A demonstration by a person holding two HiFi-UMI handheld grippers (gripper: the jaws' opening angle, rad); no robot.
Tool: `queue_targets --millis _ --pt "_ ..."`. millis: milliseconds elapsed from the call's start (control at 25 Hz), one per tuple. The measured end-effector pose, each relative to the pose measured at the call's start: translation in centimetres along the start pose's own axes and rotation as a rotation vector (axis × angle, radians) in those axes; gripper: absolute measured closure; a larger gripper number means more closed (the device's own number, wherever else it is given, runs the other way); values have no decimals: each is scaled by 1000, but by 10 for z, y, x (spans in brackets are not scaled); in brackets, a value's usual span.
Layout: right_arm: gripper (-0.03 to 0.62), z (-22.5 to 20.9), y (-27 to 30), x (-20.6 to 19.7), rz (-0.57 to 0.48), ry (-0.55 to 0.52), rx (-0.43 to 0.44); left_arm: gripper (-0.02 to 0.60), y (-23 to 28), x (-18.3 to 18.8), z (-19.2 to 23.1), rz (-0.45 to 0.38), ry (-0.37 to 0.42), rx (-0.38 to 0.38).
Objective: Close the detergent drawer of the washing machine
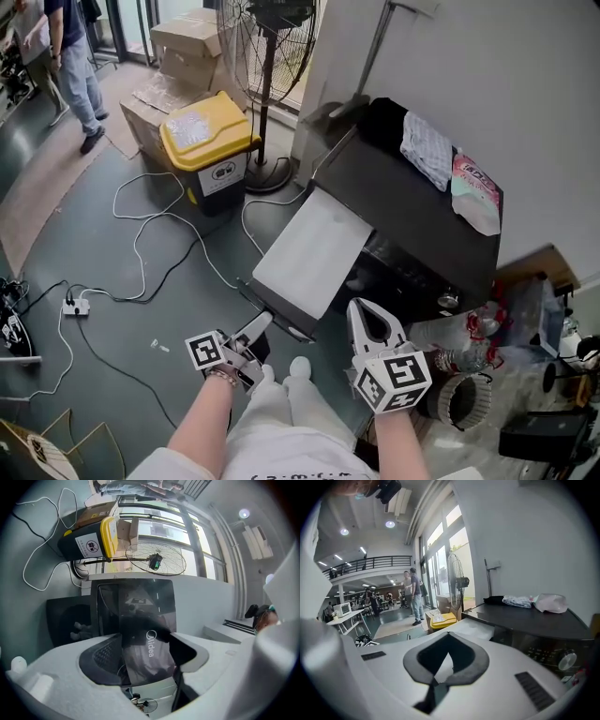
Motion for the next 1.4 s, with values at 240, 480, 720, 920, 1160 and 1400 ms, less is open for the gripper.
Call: queue_targets --millis 240,480,720,920,1160,1400 --pt "605 -2 2 0 -16 23 -26 279 0 1 -4 16 -4 12" --pt "605 -14 -1 7 -34 33 -43 279 1 0 -10 4 -10 27" --pt "605 -31 0 11 -27 25 -33 279 10 2 -13 -14 7 37" --pt "605 -49 3 12 -17 38 -27 279 22 5 -17 -22 -1 41" --pt "605 -69 9 10 5 52 -18 278 29 4 -18 -41 -13 44" --pt "605 -84 14 11 15 59 -7 276 38 6 -20 -53 -7 44"
Point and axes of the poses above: the fingertips, and each gripper's own axes: y forward along the fingers, z to its left, x out of its top, the point moved 9 cm from there along -y, backward along the fingers, and after that the axes turned 14 degrees about x, right-handed, at the moved point
